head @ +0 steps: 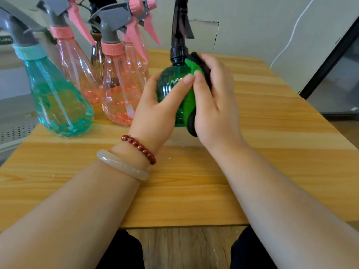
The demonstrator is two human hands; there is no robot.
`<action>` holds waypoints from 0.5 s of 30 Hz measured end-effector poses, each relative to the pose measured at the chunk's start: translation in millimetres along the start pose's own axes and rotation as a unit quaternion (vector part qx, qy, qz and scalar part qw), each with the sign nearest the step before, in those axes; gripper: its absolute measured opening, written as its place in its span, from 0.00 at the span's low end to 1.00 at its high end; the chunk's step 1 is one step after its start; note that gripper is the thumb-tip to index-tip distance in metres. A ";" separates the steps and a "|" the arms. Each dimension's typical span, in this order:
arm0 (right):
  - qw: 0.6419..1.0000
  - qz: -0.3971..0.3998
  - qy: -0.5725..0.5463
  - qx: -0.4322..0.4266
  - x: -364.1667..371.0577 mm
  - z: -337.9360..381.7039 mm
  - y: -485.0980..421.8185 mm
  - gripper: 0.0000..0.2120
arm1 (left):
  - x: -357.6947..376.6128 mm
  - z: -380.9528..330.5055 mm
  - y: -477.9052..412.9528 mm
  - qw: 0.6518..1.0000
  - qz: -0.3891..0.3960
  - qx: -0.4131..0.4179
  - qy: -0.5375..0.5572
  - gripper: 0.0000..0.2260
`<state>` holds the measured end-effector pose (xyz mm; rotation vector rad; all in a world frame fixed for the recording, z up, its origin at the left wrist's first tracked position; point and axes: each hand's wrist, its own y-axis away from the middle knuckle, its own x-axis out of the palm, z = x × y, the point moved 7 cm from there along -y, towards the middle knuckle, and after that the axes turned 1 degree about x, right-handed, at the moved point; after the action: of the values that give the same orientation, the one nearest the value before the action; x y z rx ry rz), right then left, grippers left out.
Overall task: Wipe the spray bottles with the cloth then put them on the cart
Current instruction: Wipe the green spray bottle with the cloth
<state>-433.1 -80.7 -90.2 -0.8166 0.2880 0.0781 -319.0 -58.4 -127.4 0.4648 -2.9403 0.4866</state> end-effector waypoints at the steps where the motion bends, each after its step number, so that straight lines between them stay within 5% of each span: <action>1: 1.000 0.001 -0.018 0.005 0.6 -1.9 -0.1 0.14 | -0.3 0.0 0.0 1.000 0.002 -0.002 0.002 0.25; 3: 0.988 0.001 -0.105 0.117 -0.8 -17.7 -3.7 0.09 | -0.3 0.2 -0.9 1.000 0.012 0.001 -0.013 0.28; 6: 0.868 0.009 -0.285 0.406 5.5 -50.0 9.1 0.10 | 6.1 0.3 1.9 0.999 0.048 -0.004 -0.015 0.27; 8: 0.830 0.013 -0.313 0.462 6.8 -50.8 15.5 0.11 | 8.6 0.2 3.1 0.998 0.064 -0.008 -0.014 0.26; 11: 0.879 0.021 -0.302 0.368 7.9 -44.0 6.5 0.14 | 5.3 0.9 1.3 0.998 0.055 -0.011 0.007 0.26; 13: 0.957 0.029 -0.196 0.212 1.9 -28.1 -2.0 0.11 | 2.3 3.0 -0.3 0.998 0.043 -0.024 0.048 0.29; 15: 0.996 0.024 -0.080 0.038 -3.1 -6.0 -4.5 0.07 | 1.2 3.4 -1.0 0.997 0.036 -0.028 0.066 0.30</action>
<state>-436.6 -88.0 -90.0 -0.7244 0.1578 0.1764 -320.1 -60.7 -130.1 0.3093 -2.8427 0.4235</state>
